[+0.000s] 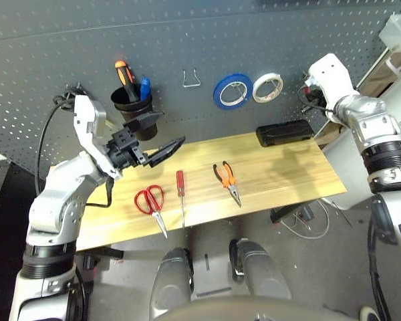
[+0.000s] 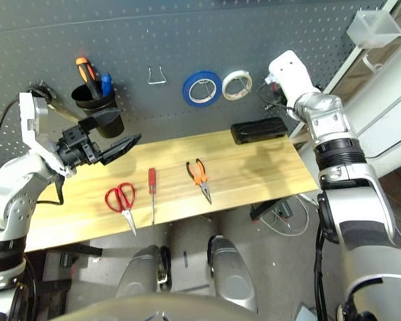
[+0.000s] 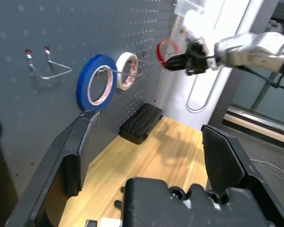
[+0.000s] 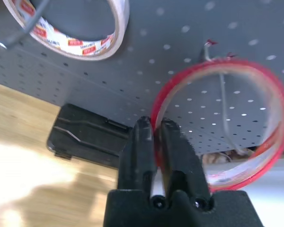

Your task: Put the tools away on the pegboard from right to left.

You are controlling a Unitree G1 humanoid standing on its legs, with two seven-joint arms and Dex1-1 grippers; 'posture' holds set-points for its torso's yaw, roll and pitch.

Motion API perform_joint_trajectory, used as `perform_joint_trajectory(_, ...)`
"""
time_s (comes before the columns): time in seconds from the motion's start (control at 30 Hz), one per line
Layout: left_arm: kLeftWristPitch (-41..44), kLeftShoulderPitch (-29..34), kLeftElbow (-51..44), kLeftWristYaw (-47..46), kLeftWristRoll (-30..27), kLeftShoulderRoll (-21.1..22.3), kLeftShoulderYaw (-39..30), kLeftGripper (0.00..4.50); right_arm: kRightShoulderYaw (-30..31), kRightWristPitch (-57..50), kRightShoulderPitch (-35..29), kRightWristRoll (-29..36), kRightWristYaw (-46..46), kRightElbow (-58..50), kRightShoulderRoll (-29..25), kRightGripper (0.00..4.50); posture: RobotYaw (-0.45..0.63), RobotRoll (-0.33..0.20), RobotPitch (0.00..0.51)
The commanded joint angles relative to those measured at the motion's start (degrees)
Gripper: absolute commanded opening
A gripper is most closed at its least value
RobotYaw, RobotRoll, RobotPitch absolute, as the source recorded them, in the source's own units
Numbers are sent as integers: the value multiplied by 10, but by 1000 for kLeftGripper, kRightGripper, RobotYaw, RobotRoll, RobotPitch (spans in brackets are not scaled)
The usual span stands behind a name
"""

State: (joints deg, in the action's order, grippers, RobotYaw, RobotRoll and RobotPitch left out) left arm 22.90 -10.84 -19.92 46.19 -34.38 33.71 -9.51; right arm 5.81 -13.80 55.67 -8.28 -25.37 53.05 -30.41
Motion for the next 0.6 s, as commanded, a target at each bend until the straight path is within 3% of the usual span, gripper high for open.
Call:
perform_joint_trajectory(0.03, 13, 5, -17, -7, -5, -3, 10, 4500, 6, 34, 16, -12, 2, 42, 3, 1490, 19, 0, 84)
perform_joint_trajectory(0.13, 17, 8, -21, -6, -6, -1, 13, 4500, 1, 32, 12, -5, -27, 19, -4, 2629, 13, 0, 90)
perform_joint_trajectory(0.3, 26, 21, -22, 2, -9, 4, 18, 4500, -9, -93, -61, 19, -134, -183, -61, 4461, -6, 0, 100)
perform_joint_trajectory(0.4, 26, 22, -11, 15, -6, 9, 25, 4500, -30, -194, -117, 54, -200, -340, -121, 4461, -42, 0, 104)
perform_joint_trajectory(0.6, 23, 7, 21, 39, 6, 15, 42, 4500, -66, -372, -184, 133, -285, -512, -219, 4461, -101, 0, 110)
